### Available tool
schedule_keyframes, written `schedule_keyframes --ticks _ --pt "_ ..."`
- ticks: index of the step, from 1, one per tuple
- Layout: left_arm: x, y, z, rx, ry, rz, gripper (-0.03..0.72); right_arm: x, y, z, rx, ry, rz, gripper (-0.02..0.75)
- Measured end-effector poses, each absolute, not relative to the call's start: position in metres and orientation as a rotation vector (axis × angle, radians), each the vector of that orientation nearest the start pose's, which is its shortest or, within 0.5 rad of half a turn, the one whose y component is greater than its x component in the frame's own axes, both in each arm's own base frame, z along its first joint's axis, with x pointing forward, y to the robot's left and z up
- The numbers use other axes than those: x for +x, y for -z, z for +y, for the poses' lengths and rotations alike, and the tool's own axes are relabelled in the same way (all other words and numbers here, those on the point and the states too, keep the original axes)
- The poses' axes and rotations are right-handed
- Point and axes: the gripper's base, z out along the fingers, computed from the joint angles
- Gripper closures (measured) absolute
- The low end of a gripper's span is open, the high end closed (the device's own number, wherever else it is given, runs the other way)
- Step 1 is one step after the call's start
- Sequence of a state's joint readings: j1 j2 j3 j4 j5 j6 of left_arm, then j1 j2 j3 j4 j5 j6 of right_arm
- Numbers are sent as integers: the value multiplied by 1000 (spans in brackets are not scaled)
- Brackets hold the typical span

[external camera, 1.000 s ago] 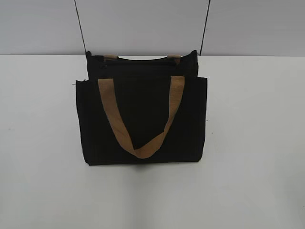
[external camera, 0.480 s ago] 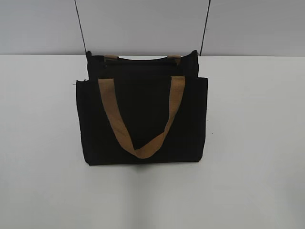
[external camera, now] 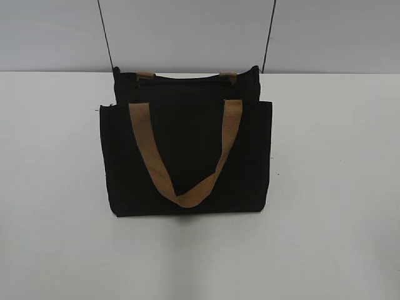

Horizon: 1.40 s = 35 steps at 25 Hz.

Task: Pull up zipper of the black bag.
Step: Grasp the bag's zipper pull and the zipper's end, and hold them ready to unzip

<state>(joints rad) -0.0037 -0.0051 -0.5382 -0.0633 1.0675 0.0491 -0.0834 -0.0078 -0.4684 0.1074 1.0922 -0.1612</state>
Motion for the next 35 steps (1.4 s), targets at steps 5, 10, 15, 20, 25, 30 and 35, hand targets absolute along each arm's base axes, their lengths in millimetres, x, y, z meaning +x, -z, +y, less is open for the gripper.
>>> schedule_keyframes --ticks 5,10,15,20,25,30,35 --pt "-8 -292 -11 61 142 1991 146 -3 -266 9 -87 18 2093 162" --pt "15 -312 -11 33 154 1892 146 -3 -266 9 -87 18 2093 162" --pt "67 -317 -8 -16 143 1850 146 -3 -266 9 -87 18 2093 162" --pt "126 -296 -2 -81 98 1751 167 -3 -266 9 -86 17 2093 162" --pt "172 -264 1 -9 -18 1606 235 -3 -266 9 -86 17 2093 162" --pt "208 -232 -15 169 15 1601 252 -3 -266 9 -86 17 2093 162" --pt "226 -191 -37 354 176 1697 294 -3 -266 9 -86 17 2093 162"
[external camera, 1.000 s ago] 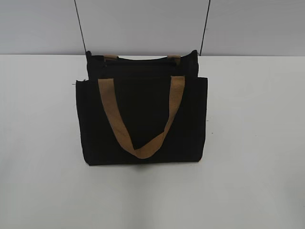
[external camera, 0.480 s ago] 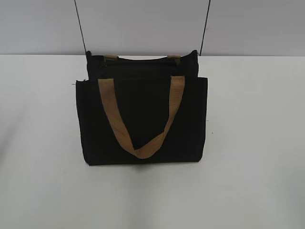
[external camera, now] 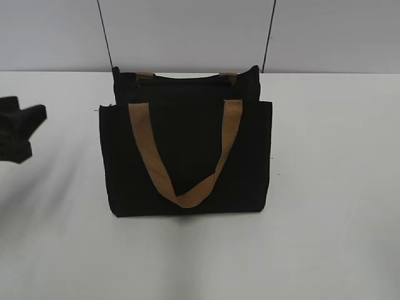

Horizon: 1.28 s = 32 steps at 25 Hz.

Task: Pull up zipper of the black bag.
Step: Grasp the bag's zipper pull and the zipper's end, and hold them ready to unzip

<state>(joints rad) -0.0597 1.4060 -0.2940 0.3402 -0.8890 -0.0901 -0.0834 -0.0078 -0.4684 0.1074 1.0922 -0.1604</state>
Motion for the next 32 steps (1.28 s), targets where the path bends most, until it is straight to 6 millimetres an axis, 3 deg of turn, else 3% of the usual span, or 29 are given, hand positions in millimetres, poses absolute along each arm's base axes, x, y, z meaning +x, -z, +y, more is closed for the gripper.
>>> schedule_keyframes --ticks 6,14,22,32 --pt "228 -161 -59 617 368 1727 304 -3 -266 9 -86 17 2093 162" --pt "259 -132 -83 916 573 1715 307 -3 -266 9 -86 17 2093 162" --pt "293 -104 -93 942 669 1682 319 -3 -266 9 -86 17 2093 162" --pt "312 -90 -102 963 775 1627 494 -3 -266 9 -86 17 2093 162"
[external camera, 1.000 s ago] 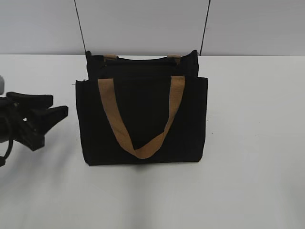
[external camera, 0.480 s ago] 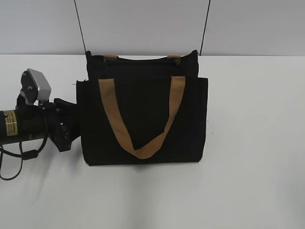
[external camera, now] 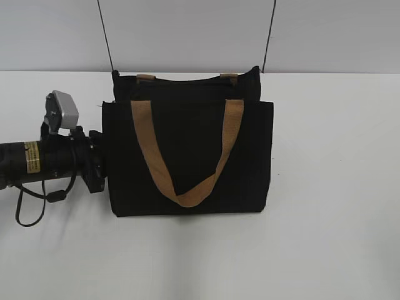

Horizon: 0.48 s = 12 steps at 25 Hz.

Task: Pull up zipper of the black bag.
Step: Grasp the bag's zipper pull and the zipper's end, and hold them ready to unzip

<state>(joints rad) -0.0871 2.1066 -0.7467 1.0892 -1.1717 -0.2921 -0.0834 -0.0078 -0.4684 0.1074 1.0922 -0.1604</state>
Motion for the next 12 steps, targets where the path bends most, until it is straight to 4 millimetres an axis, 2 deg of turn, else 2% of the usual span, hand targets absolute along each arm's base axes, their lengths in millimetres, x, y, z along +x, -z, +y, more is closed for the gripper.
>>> schedule_keyframes --ticks 4,9,12 --pt "312 -88 -108 975 792 1626 649 -3 -266 9 -86 17 2093 162" --pt "312 -89 -107 973 788 1628 663 -3 -266 9 -86 17 2093 162" --pt "311 -96 -103 957 759 1630 664 -3 -266 9 -86 17 2093 162"
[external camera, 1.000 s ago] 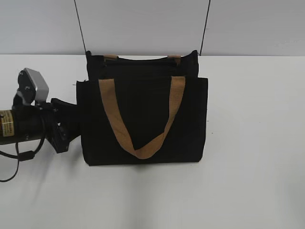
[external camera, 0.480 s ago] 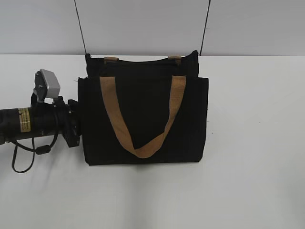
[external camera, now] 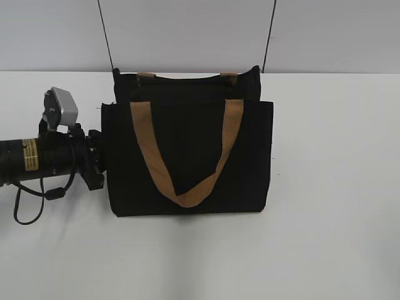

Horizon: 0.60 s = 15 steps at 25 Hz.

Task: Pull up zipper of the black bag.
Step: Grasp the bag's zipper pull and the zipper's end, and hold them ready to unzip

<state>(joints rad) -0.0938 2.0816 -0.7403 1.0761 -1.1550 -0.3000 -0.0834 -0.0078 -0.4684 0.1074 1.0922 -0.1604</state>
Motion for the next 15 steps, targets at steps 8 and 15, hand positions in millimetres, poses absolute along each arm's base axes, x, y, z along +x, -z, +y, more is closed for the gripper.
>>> schedule_keyframes --ticks 8,15 --pt "302 -141 -87 930 562 1653 664 -3 -266 9 -86 17 2093 162" --pt "288 -206 -78 954 328 1577 664 -3 -266 9 -86 17 2093 162"
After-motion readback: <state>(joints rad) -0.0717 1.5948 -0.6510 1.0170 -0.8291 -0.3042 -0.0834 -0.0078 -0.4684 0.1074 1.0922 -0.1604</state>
